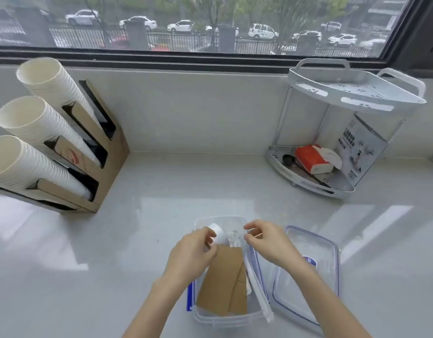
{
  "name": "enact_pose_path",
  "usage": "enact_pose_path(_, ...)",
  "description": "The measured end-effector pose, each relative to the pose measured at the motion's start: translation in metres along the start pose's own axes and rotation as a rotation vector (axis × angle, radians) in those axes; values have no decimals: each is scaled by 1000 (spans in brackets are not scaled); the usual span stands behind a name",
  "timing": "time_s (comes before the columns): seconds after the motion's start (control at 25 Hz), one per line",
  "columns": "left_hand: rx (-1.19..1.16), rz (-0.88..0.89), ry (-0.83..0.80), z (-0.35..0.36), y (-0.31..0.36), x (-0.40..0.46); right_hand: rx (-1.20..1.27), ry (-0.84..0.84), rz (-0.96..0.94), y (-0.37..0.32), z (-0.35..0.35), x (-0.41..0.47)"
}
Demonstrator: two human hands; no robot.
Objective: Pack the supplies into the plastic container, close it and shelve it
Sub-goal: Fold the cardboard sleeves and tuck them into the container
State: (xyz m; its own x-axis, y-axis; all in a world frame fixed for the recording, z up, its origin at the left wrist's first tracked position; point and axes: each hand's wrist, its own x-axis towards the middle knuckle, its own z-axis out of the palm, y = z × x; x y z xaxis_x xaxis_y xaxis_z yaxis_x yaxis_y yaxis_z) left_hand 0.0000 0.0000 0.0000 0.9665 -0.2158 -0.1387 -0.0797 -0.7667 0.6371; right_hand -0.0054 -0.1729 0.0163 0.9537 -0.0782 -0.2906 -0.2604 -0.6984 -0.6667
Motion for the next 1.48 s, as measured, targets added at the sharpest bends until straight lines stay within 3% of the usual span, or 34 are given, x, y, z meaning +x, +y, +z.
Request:
enact_pose_path(0.4,160,-66,-108,23,-15,-10,-242,-80,-6,12,35,10)
enact_pose_path(0.72,88,-102,-106,20,-21,-10,-358,-137,-58,11,43,12)
enact_pose_path(1.04,-132,-107,-80,11,-24,-13,-126,-103,-36,10,19,10)
enact_pose_path(1.48,-429,-181,97,-15,-22,-16,234,-69,30,17,-4,0)
